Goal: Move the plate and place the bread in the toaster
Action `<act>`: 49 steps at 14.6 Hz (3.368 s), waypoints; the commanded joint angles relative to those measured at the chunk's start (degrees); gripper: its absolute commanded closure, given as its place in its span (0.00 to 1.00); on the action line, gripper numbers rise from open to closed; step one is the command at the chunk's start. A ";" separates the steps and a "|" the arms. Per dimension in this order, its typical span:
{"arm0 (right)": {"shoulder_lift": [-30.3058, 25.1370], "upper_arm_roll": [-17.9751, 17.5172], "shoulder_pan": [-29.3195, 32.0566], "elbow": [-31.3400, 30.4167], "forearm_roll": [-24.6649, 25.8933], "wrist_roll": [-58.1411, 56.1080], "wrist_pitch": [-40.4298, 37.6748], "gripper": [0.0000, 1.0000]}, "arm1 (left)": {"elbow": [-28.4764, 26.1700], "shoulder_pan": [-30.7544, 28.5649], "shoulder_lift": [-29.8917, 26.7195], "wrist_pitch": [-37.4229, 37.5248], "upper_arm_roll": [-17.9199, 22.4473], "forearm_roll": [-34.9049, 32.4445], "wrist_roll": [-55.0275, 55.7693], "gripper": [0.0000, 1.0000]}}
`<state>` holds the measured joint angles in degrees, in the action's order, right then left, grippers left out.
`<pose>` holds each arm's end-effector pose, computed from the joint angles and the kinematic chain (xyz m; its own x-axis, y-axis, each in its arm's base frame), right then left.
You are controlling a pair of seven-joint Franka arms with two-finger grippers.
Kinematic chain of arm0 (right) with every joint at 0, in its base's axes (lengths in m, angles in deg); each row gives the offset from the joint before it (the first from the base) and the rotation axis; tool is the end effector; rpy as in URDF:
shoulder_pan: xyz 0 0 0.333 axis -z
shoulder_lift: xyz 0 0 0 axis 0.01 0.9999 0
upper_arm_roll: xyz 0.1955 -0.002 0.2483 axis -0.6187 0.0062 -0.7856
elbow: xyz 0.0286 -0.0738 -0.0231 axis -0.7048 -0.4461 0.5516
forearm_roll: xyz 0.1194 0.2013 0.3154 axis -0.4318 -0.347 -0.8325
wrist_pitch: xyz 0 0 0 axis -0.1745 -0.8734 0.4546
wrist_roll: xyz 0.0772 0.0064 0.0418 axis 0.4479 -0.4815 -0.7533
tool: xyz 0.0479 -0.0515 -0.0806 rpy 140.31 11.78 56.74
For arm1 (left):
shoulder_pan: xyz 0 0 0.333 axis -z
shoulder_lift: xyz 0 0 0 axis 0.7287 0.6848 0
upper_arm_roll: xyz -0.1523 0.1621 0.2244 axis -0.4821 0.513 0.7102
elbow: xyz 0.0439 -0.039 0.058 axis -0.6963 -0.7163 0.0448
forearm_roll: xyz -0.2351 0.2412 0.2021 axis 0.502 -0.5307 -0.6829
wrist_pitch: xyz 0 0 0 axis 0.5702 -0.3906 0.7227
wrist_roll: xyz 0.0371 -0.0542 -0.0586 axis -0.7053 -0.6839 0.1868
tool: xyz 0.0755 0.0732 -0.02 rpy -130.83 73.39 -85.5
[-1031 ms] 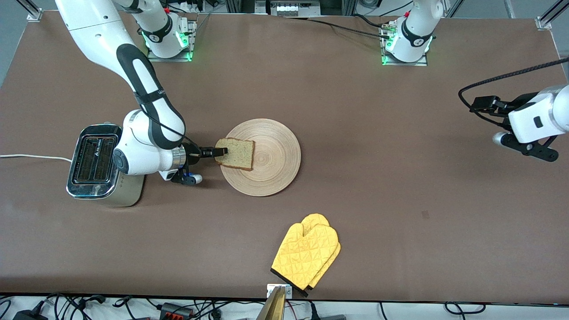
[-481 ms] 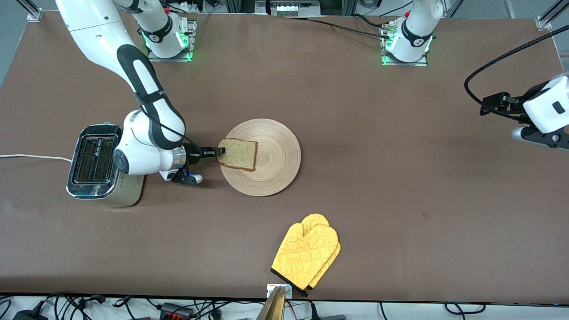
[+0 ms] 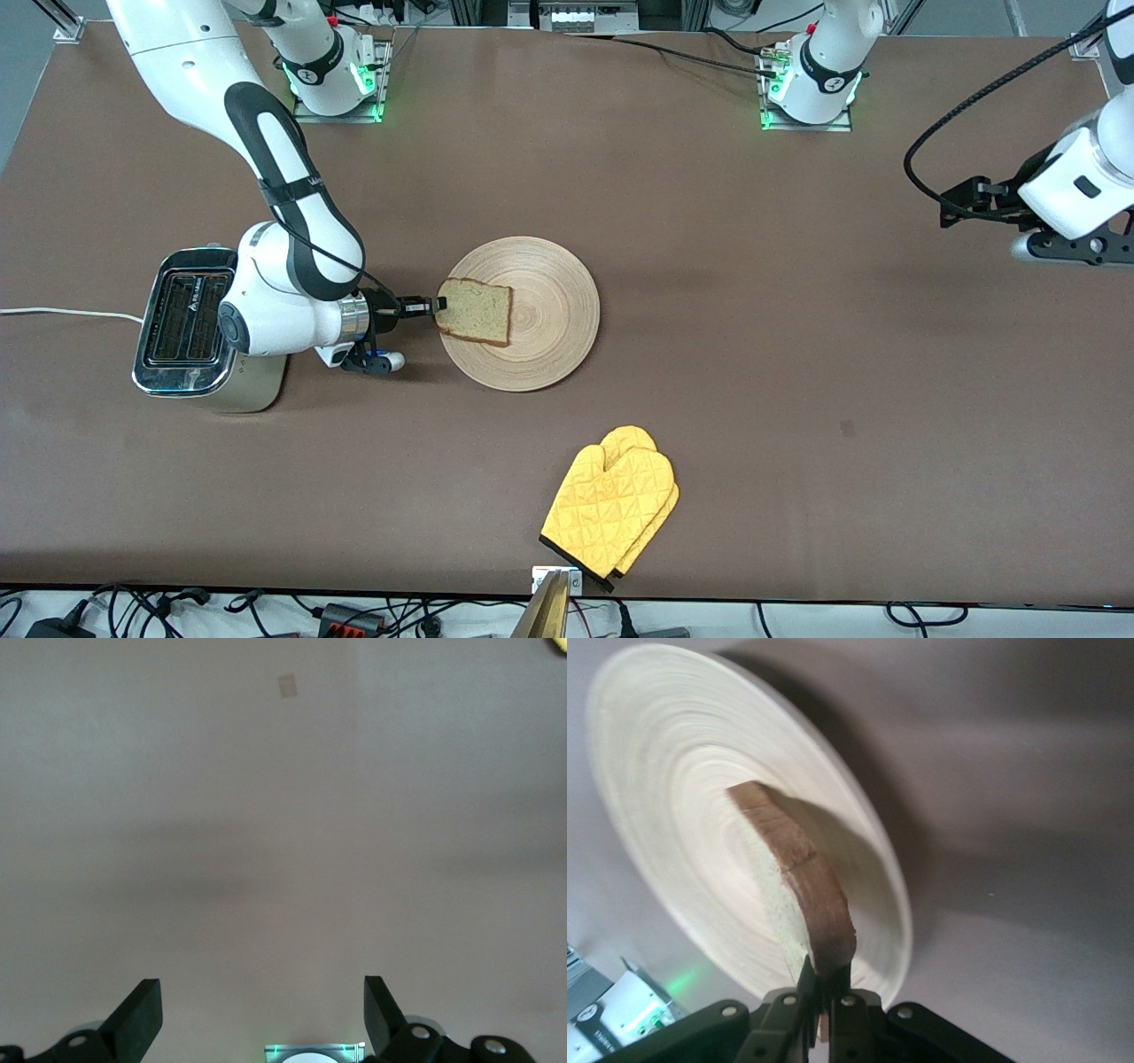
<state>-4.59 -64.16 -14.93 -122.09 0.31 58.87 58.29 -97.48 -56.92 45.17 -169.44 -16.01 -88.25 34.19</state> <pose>0.6024 0.2106 0.2324 0.9214 0.0906 -0.3780 -0.1302 -0.8443 -0.5198 0.5443 -0.0146 0.5723 0.9855 -0.0428 -0.1645 -0.0519 -0.9973 -0.0511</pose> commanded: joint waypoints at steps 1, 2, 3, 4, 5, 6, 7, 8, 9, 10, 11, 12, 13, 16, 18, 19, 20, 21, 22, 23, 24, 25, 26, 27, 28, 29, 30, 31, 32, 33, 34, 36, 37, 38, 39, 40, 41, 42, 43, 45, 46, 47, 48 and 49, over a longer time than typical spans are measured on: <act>-1.99 1.45 0.20 4.38 2.03 0.54 -5.61 1.00 | -7.97 -0.76 -5.87 -4.26 -0.38 1.80 1.86 0.00; -2.17 2.24 0.29 7.70 5.53 2.12 -8.76 1.00 | -7.98 -0.85 -5.87 -4.36 -0.29 1.80 1.95 0.00; -2.17 2.60 0.56 11.22 7.83 3.96 -12.01 1.00 | -7.98 -0.85 -5.87 -4.36 -0.29 1.80 1.95 0.00; -2.17 3.21 1.17 14.56 9.94 5.37 -15.44 1.00 | -7.98 -0.85 -5.79 -4.36 -0.29 1.80 1.95 0.00; -2.17 4.09 1.35 17.90 12.66 5.82 -18.96 1.00 | -7.89 -0.85 -5.44 -4.44 -0.03 1.89 1.95 0.00; -2.17 5.05 1.61 21.24 15.99 5.83 -22.47 1.00 | -7.89 -0.94 -5.26 -4.97 0.14 1.97 1.95 0.00; -2.17 5.93 1.53 24.23 19.59 5.92 -26.07 1.00 | -7.46 -0.85 -4.91 -5.32 0.23 1.97 2.04 0.00; -2.17 7.07 1.44 26.26 23.37 6.44 -28.89 1.00 | -7.28 -0.85 -4.65 -5.32 0.23 1.97 2.04 0.00; -2.26 7.78 1.44 26.72 26.45 7.49 -30.49 1.00 | -7.02 -0.85 -4.47 -5.06 0.23 1.97 2.04 0.00; -2.52 8.05 1.52 26.81 29.88 7.58 -31.90 1.00 | -6.93 -0.85 -4.29 -4.97 0.23 1.97 2.04 0.00; -3.39 8.05 1.44 27.24 33.74 7.24 -33.48 1.00 | -6.84 -0.76 -4.12 -4.97 0.23 1.97 1.95 0.00; -3.75 7.96 1.26 27.86 38.04 6.97 -34.89 1.00 | -6.23 -0.76 -3.94 -4.89 0.23 1.97 1.95 0.00; -4.36 7.96 1.09 28.04 41.13 6.62 -36.20 1.00 | -5.44 -0.76 -3.16 -4.80 0.23 1.97 1.87 0.00; -5.07 8.05 1.26 28.74 47.91 6.53 -38.76 1.00 | -4.29 -0.76 -2.27 -4.71 0.15 1.97 1.86 0.00; -5.07 8.57 1.52 30.49 50.38 7.06 -40.08 1.00 | -3.94 -0.76 -2.01 -4.62 0.15 1.97 1.95 0.00; -5.07 9.53 1.52 31.81 51.26 6.62 -40.26 1.00 | -3.59 -0.76 -1.92 -4.62 0.15 1.97 1.95 0.00; -5.07 9.98 1.44 32.60 52.14 6.27 -40.61 1.00 | -3.33 -0.76 -1.75 -4.53 0.15 2.15 1.95 0.00; -5.16 10.07 1.44 33.13 53.46 6.09 -41.13 1.00 | -3.15 -0.76 -1.48 -4.62 0.23 3.19 2.21 0.00; -5.07 9.98 1.52 33.40 54.34 6.00 -41.14 1.00 | -3.23 -0.76 -1.48 -4.53 0.23 4.60 4.39 0.00; -5.07 9.98 1.61 33.40 54.43 5.92 -41.05 1.00 | -3.24 -0.85 -1.48 -4.36 0.32 5.83 8.59 0.00; -5.07 10.16 1.70 33.40 54.52 6.00 -40.96 1.00 | -3.24 -0.85 -1.48 -4.36 0.32 5.93 9.68 0.00; -5.07 10.51 1.53 33.40 55.05 6.09 -40.96 1.00 | -3.06 -0.76 -1.48 -4.36 0.32 5.93 9.51 0.00; -4.99 10.68 1.18 33.31 56.79 6.00 -41.14 1.00 | -2.89 -0.76 -1.48 -4.27 0.32 5.67 9.51 0.00; -4.81 10.60 1.09 33.14 58.29 6.09 -41.14 1.00 | -2.19 -0.76 -1.22 -4.18 0.32 5.49 9.42 0.00; -4.46 10.60 1.17 32.88 58.91 6.18 -41.23 1.00 | -1.14 -0.76 -0.61 -4.01 0.32 5.40 9.68 0.00; -4.46 10.68 1.52 32.44 58.92 6.18 -41.05 1.00 | -0.78 -0.76 -0.34 -3.57 0.41 5.32 9.69 0.00; -4.37 10.77 1.70 32.00 59.00 6.18 -40.79 1.00 | -0.77 -0.85 -0.34 -3.57 0.50 5.05 9.69 0.00; -4.28 10.69 1.70 31.91 59.01 6.18 -40.61 1.00 | -0.86 -0.85 -0.42 -3.48 0.67 5.05 9.69 0.00; -3.76 10.69 1.70 31.91 59.01 6.35 -40.53 1.00 | -0.95 -1.20 -0.43 -3.39 0.76 4.96 9.69 0.00; -3.49 10.69 1.61 31.91 59.01 6.53 -40.44 1.00 | -1.04 -2.33 -0.51 -3.48 0.76 4.96 9.51 0.00; -3.23 10.77 1.53 31.65 59.01 6.71 -40.26 1.00 | -1.04 -2.60 -0.60 -3.74 0.67 4.88 9.51 0.00; -3.14 10.69 1.17 31.38 59.70 7.41 -39.56 1.00 | -1.48 -2.69 -0.86 -3.39 0.50 4.44 9.51 0.00; -2.88 10.60 1.17 31.12 59.88 7.41 -38.95 1.00 | -1.48 -2.96 -0.95 -2.87 0.67 4.44 9.51 0.00; -2.79 10.60 1.26 31.03 59.88 7.24 -37.72 1.00 | -1.39 -3.13 -0.95 -2.78 0.67 4.35 9.51 0.00; -2.79 10.60 1.26 30.94 59.97 7.23 -37.28 1.00 | -1.30 -3.13 -0.95 -2.78 0.24 4.26 9.51 0.00; -2.79 10.68 1.17 30.77 59.97 7.41 -37.10 1.00 | -1.30 -3.05 -0.95 -2.78 -0.11 4.17 9.51 0.00; -2.70 10.60 1.26 30.59 59.97 7.41 -36.49 1.00 | -1.13 -3.05 -0.95 -2.78 -0.12 4.17 9.51 0.00; -2.53 10.68 1.35 30.41 60.06 7.24 -36.05 1.00 | -1.13 -3.05 -0.95 -2.78 -0.12 4.17 9.51 0.00; -2.44 10.60 1.35 29.80 59.97 7.41 -35.95 1.00 | -1.13 -3.05 -0.95 -2.69 -0.12 4.17 9.51 0.00; -2.52 10.69 1.26 29.09 59.97 7.41 -35.52 1.00 | -0.95 -2.96 -0.86 -2.51 -0.21 4.17 9.60 0.00; -2.52 10.60 1.26 29.01 59.97 7.41 -35.51 1.00 | -0.86 -2.96 -0.86 -2.51 -0.21 4.17 9.60 0.00; -2.44 10.60 1.17 28.75 59.97 7.50 -35.60 1.00 | -0.86 -2.96 -0.86 -2.60 -0.12 4.17 9.60 0.00; -2.44 10.60 1.17 28.13 59.89 7.50 -35.43 1.00 | -0.86 -2.96 -0.86 -2.60 -0.12 4.17 9.60 0.00; -2.44 10.60 1.17 28.04 59.97 7.50 -35.34 1.00 | -0.86 -2.96 -0.86 -2.51 -0.12 4.17 9.51 0.00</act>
<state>-6.28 -53.49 -13.44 -92.60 59.27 65.50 22.35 -99.88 -59.63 43.78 -173.24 -15.65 -83.26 43.36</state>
